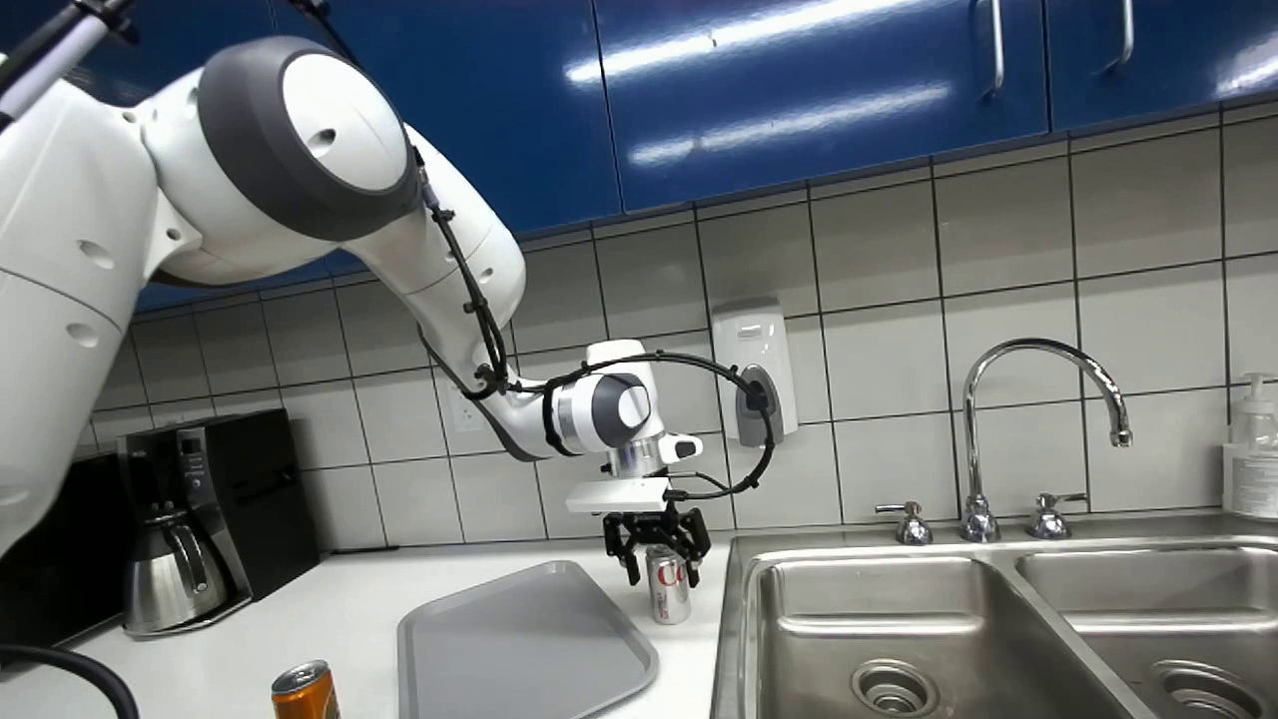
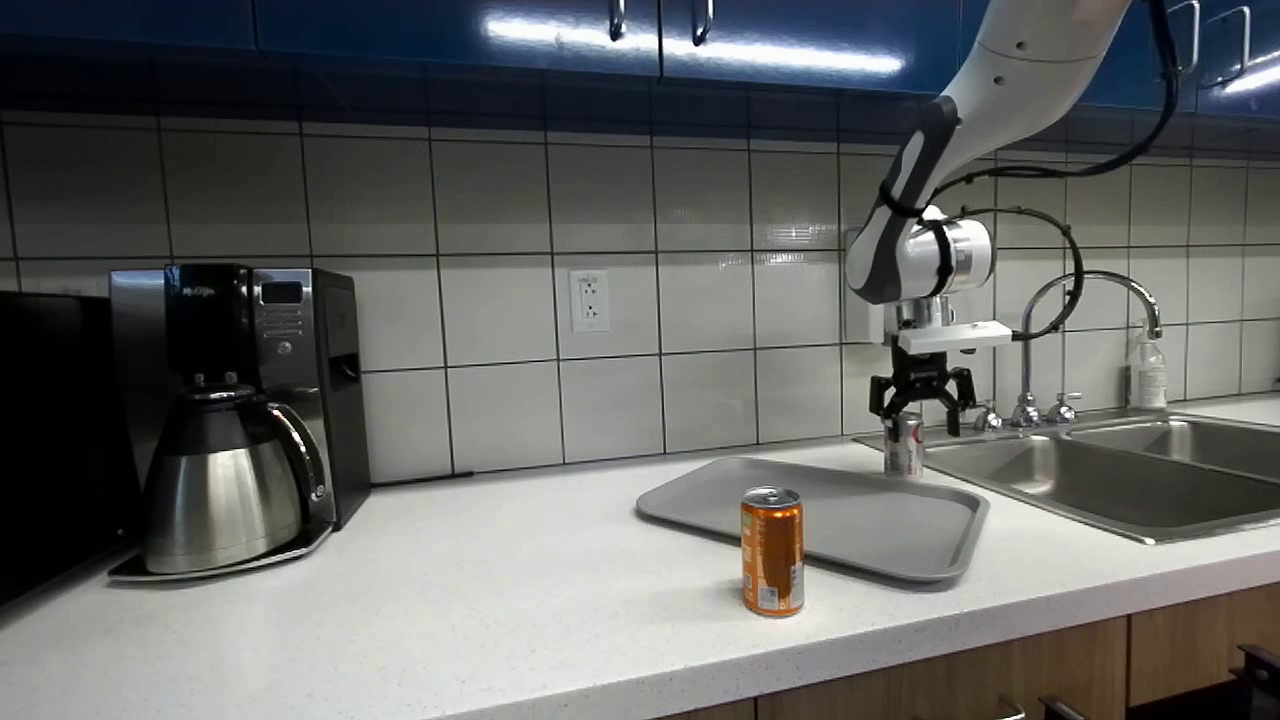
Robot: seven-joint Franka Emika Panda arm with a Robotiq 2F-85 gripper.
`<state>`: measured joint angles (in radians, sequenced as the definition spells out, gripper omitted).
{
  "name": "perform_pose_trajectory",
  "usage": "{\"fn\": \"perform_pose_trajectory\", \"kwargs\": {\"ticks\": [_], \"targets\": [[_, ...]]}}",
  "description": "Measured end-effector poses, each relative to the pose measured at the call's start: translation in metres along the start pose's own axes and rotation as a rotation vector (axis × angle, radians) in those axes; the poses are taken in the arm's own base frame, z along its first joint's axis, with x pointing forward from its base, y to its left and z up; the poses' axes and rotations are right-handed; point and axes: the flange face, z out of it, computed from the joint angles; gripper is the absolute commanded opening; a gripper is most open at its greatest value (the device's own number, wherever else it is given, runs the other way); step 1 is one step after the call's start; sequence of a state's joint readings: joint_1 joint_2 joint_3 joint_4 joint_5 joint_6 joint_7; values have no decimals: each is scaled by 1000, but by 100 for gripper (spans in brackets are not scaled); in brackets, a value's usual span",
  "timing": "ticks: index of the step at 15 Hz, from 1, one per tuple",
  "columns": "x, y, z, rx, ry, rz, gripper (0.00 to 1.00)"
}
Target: Put the cans onto the tray
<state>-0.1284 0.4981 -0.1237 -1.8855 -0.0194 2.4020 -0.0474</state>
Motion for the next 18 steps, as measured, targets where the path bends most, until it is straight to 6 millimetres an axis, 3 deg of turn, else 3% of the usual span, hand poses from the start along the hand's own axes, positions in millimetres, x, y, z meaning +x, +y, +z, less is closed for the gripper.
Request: {"fn": "perform_pose_trajectory", "kwargs": {"ticks": [12,18], "targets": [[33,-8,14,-5,18,4,100],[40,-11,16,-5,19,1,100]]}}
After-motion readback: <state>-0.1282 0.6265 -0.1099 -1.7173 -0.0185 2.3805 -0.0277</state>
